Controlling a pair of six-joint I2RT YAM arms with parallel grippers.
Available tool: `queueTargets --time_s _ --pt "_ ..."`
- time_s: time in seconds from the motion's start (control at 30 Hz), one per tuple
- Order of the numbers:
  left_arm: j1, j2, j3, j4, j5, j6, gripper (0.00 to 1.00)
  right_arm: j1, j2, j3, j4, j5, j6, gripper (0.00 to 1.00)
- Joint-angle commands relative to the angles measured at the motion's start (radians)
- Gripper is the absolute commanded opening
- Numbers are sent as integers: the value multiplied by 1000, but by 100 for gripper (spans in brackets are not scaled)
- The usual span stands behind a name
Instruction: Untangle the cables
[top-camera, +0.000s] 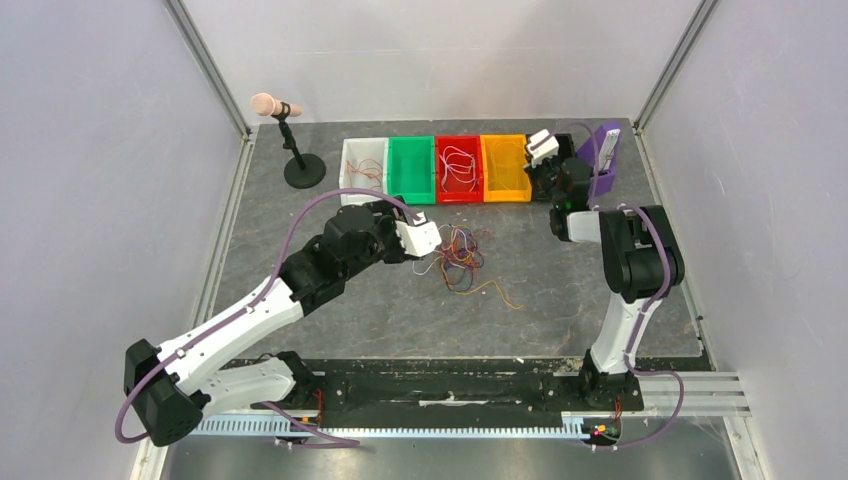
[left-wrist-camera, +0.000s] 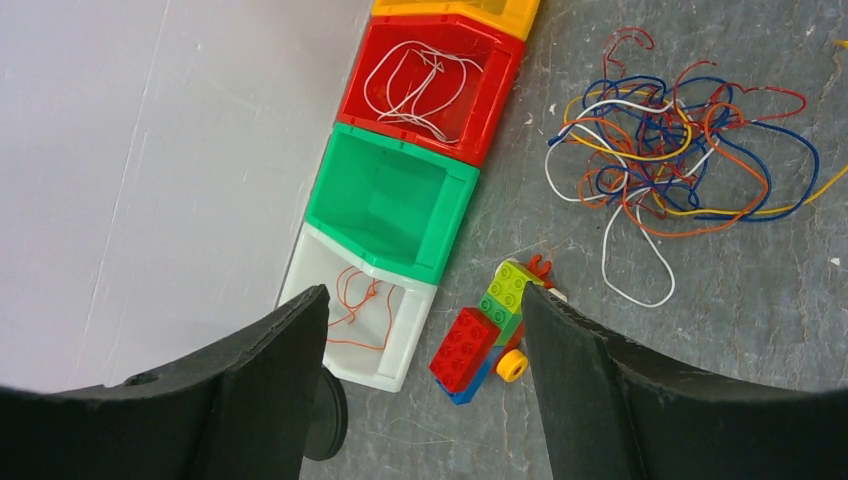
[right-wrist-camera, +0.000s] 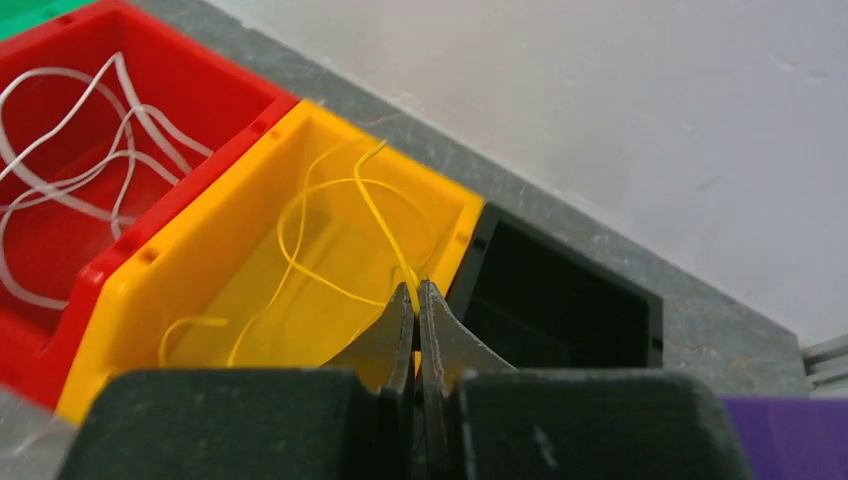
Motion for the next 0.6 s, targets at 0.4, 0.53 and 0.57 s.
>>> queueTargets --time_s 0.4,0.53,0.57 --pt "7 -29 22 -3 8 -50 77 56 79 321 -472 115 -52 0" --pt "8 -27 17 -3 7 -55 77 77 115 388 -564 157 -38 0" --pt "9 -26 17 -2 10 -57 77 85 127 406 -595 167 -37 0"
